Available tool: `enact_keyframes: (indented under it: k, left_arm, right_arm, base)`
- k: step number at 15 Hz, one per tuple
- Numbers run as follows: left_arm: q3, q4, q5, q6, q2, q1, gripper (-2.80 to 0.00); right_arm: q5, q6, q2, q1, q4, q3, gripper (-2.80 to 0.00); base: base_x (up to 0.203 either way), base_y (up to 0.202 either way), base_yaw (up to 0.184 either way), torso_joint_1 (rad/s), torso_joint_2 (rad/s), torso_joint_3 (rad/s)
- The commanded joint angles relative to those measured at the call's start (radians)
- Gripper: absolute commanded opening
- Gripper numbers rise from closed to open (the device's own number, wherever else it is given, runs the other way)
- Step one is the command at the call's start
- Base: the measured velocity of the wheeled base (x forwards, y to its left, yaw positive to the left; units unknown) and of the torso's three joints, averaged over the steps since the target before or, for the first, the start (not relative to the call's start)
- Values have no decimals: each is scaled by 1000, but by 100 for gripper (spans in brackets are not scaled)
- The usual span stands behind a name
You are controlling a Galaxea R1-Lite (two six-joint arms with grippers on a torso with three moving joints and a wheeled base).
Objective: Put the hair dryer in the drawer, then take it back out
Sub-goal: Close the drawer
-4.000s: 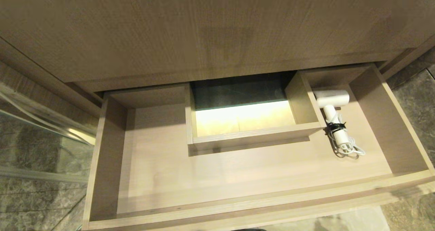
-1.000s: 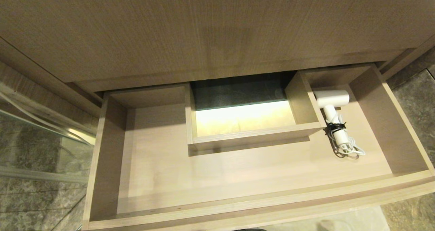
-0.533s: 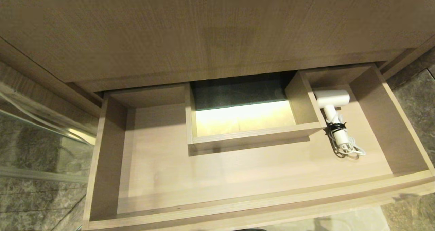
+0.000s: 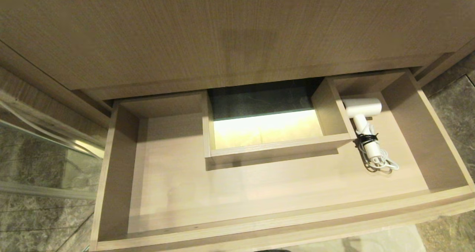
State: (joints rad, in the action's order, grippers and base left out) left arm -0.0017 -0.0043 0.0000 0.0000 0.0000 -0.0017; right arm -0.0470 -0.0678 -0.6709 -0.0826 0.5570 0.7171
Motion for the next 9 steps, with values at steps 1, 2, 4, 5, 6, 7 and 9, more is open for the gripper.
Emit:
enact_keyframes:
  k: [1, 2, 4, 5, 6, 7, 9]
  left_arm:
    - [0, 0, 0, 0, 0, 0, -280]
    - [0, 0, 0, 0, 1, 0, -280]
    - [0, 0, 0, 0, 2, 0, -280]
    - [0, 0, 0, 0, 0, 0, -280]
    - [0, 0, 0, 0, 1, 0, -280]
    - [0, 0, 0, 0, 0, 0, -280]
    - [0, 0, 0, 0, 0, 0, -280]
  right_arm:
    - [9, 7, 46, -3, 4, -60, -280]
    - [24, 15, 57, -3, 5, -81, -280]
    - [67, 51, 67, -3, 20, -144, -280]
    - [79, 78, 61, -2, 53, -175, -280]
    - [85, 92, 50, -2, 75, -186, -280]
    - [85, 91, 23, -2, 71, -196, -280]
    - [84, 92, -47, -2, 25, -228, -280]
  base:
    - [0, 0, 0, 0, 0, 0]
    - [0, 0, 0, 0, 0, 0]
    - [0, 0, 0, 0, 0, 0]
    - [0, 0, 0, 0, 0, 0]
    - [0, 0, 0, 0, 0, 0]
    - [0, 0, 0, 0, 0, 0]
    - [0, 0, 0, 0, 0, 0]
